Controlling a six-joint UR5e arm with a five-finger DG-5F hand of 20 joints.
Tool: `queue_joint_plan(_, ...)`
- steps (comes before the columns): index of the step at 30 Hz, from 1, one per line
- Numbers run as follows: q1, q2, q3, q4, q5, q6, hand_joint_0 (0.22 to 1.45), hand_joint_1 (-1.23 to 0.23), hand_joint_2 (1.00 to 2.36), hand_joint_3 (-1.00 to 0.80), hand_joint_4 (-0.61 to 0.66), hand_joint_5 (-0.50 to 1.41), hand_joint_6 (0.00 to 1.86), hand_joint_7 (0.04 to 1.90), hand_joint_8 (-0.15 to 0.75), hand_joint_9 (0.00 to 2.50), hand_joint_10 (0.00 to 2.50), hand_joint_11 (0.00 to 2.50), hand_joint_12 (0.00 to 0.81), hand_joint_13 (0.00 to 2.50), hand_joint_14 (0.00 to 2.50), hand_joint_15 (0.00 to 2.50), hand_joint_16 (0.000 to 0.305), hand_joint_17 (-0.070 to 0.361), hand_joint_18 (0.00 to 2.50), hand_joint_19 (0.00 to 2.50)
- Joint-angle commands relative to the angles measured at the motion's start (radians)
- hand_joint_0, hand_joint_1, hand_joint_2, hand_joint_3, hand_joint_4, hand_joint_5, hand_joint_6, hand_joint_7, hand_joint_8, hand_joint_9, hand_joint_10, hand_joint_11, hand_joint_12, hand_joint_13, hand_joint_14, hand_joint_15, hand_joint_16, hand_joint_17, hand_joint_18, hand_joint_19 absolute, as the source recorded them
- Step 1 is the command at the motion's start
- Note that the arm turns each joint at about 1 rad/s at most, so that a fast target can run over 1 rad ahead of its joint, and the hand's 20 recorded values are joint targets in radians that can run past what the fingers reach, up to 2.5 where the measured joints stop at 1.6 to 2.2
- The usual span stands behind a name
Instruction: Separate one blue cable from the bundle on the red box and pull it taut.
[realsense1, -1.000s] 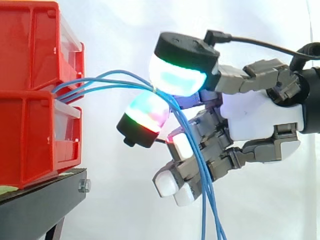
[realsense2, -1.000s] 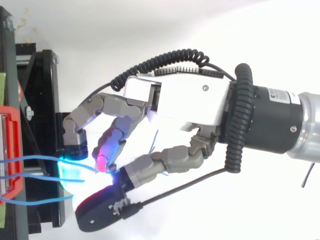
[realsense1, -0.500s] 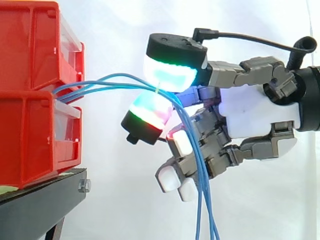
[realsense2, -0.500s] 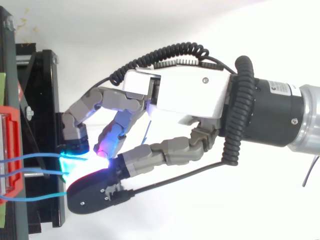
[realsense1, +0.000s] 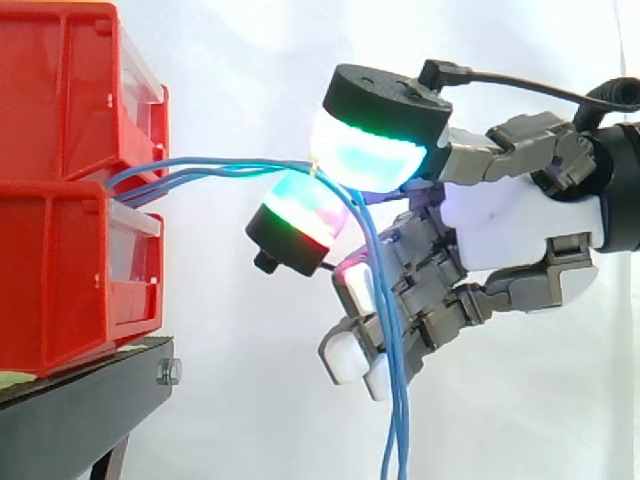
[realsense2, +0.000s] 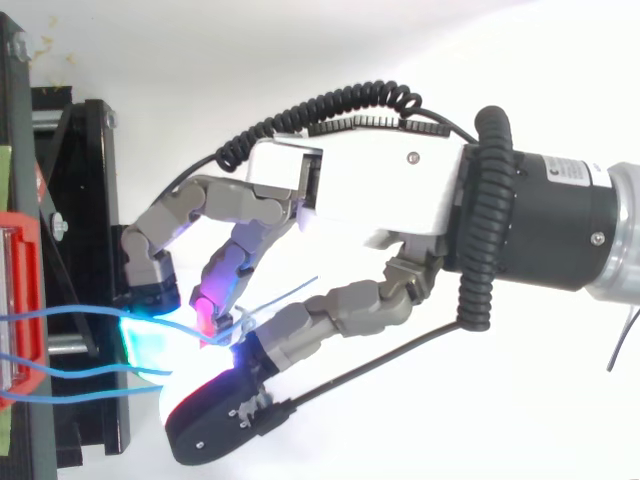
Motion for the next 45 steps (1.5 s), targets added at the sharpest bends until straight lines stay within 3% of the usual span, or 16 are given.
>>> queue_joint_plan(1, -0.001, 0.005, 0.004, -0.018, -0.007, -0.002, 0.63, -0.87, 1.0, -0.5, -0.06, -0.12, 0.93, 0.99, 0.2, 1.12, 0.02, 0.57, 0.308, 0.9, 0.02, 0.44, 0.038, 0.086, 0.77, 0.46)
queue_joint_plan(6, -0.001, 0.013, 0.004, -0.035, -0.007, -0.011, 0.47, -0.71, 1.0, -0.5, 0.01, -0.1, 0.9, 0.93, 0.24, 1.19, 0.02, 0.53, 0.346, 0.95, 0.02, 0.44, 0.046, 0.103, 0.83, 0.48)
queue_joint_plan(7, -0.001, 0.018, 0.004, -0.041, -0.007, -0.013, 0.46, -0.63, 1.0, -0.5, 0.01, -0.1, 0.9, 0.95, 0.248, 1.21, 0.02, 0.53, 0.352, 0.95, 0.02, 0.44, 0.047, 0.106, 0.84, 0.48)
queue_joint_plan(11, -0.003, 0.022, 0.004, -0.05, -0.007, -0.017, 0.51, -0.63, 1.0, -0.5, 0.01, -0.1, 0.89, 0.97, 0.235, 1.18, 0.02, 0.52, 0.335, 0.93, 0.02, 0.45, 0.044, 0.098, 0.81, 0.51)
queue_joint_plan(14, -0.003, 0.025, 0.004, -0.055, -0.007, -0.019, 0.58, -0.66, 1.0, -0.48, 0.0, -0.1, 0.89, 1.01, 0.225, 1.18, 0.02, 0.54, 0.321, 0.92, 0.02, 0.46, 0.04, 0.091, 0.78, 0.53)
queue_joint_plan(16, -0.001, 0.025, 0.004, -0.058, -0.007, -0.019, 0.59, -0.74, 1.01, -0.32, 0.0, -0.1, 0.89, 1.05, 0.226, 1.16, 0.02, 0.54, 0.325, 0.92, 0.02, 0.46, 0.041, 0.091, 0.79, 0.52)
queue_joint_plan(21, -0.003, 0.025, 0.004, -0.059, -0.007, -0.019, 0.62, -0.84, 1.02, -0.18, -0.03, -0.12, 0.92, 1.01, 0.237, 1.13, 0.02, 0.56, 0.329, 0.92, 0.02, 0.45, 0.042, 0.093, 0.8, 0.5)
queue_joint_plan(23, -0.003, 0.025, 0.004, -0.061, -0.007, -0.019, 0.68, -0.89, 1.02, -0.25, -0.09, -0.13, 0.93, 1.03, 0.223, 1.1, 0.02, 0.57, 0.322, 0.9, 0.02, 0.45, 0.04, 0.091, 0.79, 0.48)
queue_joint_plan(25, -0.003, 0.025, 0.006, -0.061, -0.009, -0.02, 0.74, -0.91, 1.0, -0.49, -0.14, -0.14, 0.93, 1.0, 0.21, 1.08, 0.02, 0.56, 0.311, 0.87, 0.02, 0.43, 0.04, 0.09, 0.77, 0.45)
queue_joint_plan(26, -0.003, 0.025, 0.006, -0.061, -0.009, -0.02, 0.75, -0.92, 1.0, -0.5, -0.14, -0.14, 0.93, 1.0, 0.207, 1.07, 0.02, 0.56, 0.31, 0.87, 0.02, 0.43, 0.04, 0.09, 0.77, 0.44)
queue_joint_plan(29, -0.004, 0.025, 0.004, -0.063, -0.009, -0.02, 0.72, -0.93, 1.0, -0.5, -0.12, -0.14, 0.94, 0.92, 0.203, 1.06, 0.02, 0.57, 0.308, 0.87, 0.02, 0.43, 0.04, 0.089, 0.77, 0.43)
queue_joint_plan(32, -0.006, 0.027, 0.004, -0.066, -0.009, -0.02, 0.61, -0.94, 1.0, -0.5, 0.0, -0.13, 0.92, 0.92, 0.202, 1.08, 0.02, 0.57, 0.307, 0.88, 0.02, 0.44, 0.039, 0.089, 0.76, 0.46)
queue_joint_plan(34, -0.004, 0.031, 0.004, -0.069, -0.009, -0.02, 0.54, -0.93, 1.0, -0.5, 0.02, -0.12, 0.92, 0.91, 0.214, 1.1, 0.02, 0.56, 0.317, 0.89, 0.02, 0.44, 0.042, 0.093, 0.77, 0.45)
queue_joint_plan(38, -0.006, 0.038, 0.006, -0.081, -0.014, -0.025, 0.42, -0.68, 1.0, -0.5, 0.02, -0.1, 0.9, 0.9, 0.251, 1.17, 0.02, 0.51, 0.361, 0.94, 0.02, 0.44, 0.051, 0.115, 0.84, 0.46)
queue_joint_plan(40, -0.007, 0.044, 0.006, -0.101, -0.015, -0.028, 0.44, -0.54, 1.0, -0.5, 0.03, -0.1, 0.88, 0.89, 0.25, 1.16, 0.02, 0.5, 0.362, 0.93, 0.02, 0.45, 0.05, 0.114, 0.83, 0.49)
queue_joint_plan(45, -0.013, 0.045, 0.006, -0.125, -0.017, -0.031, 0.55, -0.46, 1.0, -0.5, 0.02, -0.1, 0.86, 0.93, 0.223, 1.14, 0.02, 0.52, 0.332, 0.9, 0.02, 0.47, 0.044, 0.099, 0.75, 0.56)
